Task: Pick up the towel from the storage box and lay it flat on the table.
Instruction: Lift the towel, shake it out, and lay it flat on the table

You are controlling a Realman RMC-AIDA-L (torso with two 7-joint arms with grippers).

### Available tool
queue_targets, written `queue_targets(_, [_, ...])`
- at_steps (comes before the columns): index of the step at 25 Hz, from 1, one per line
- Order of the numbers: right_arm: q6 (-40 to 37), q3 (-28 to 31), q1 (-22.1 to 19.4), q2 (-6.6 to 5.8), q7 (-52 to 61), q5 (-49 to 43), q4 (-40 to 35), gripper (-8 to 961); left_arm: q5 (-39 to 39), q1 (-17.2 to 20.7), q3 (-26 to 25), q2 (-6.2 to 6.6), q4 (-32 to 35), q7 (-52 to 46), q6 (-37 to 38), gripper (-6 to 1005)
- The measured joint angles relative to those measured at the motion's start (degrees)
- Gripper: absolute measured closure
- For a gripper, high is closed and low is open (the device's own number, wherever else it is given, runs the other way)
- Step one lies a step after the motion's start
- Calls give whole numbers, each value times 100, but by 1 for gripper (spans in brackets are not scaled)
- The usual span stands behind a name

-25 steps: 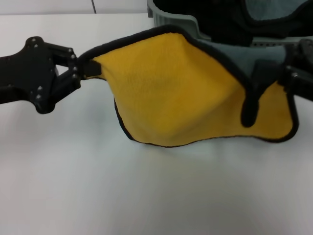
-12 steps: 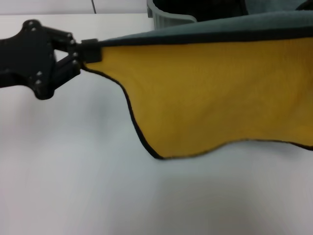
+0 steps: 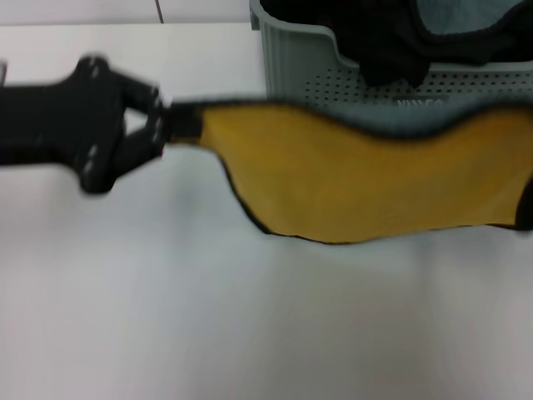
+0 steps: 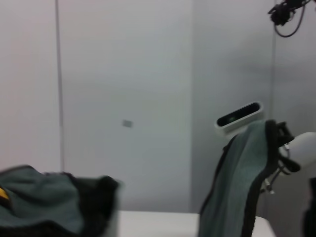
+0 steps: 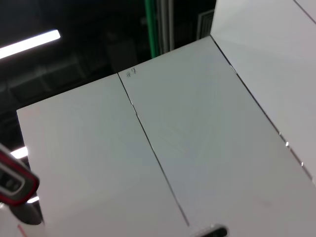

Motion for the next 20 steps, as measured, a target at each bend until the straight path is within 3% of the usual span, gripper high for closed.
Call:
queue_targets(3, [-25, -977, -556, 28, 11, 555, -170, 938, -119, 456, 166, 77, 275, -23, 325, 976])
queue_targets(5, [-30, -1481, -860, -13, 93, 1035, -429, 936, -389, 894, 560, 216, 806, -122, 352, 976])
queue_targets(7, [-22, -1869, -1276, -65, 307, 1640, -833, 934, -829, 1230, 933, 393, 1432, -423, 352, 976])
queue_targets(8, [-17, -1893, -1335, -71, 344, 1716, -875, 933, -829, 1230, 933, 393, 1432, -423, 352, 976])
queue_targets(9, [-2, -1906, -1369, -71, 375, 1748, -834, 932, -1037, 1305, 1113, 494, 1907, -894, 333, 976])
queue_targets(11, [87, -1978, -1304, -57, 409, 1748, -533, 930, -877, 1184, 1116, 449, 1936, -1136, 323, 976])
queue_targets(13, [292, -2231, -941, -30, 335, 1712, 264, 928, -291, 834, 1054, 275, 1630, -1285, 279, 976])
queue_targets(16, [713, -2681, -184, 11, 166, 1652, 1650, 925, 1038, 162, 756, 17, 471, -1065, -31, 976])
queue_targets(20, [1196, -2817, 342, 53, 240, 1589, 2246, 921, 2076, -487, 474, -23, -937, -724, -717, 976])
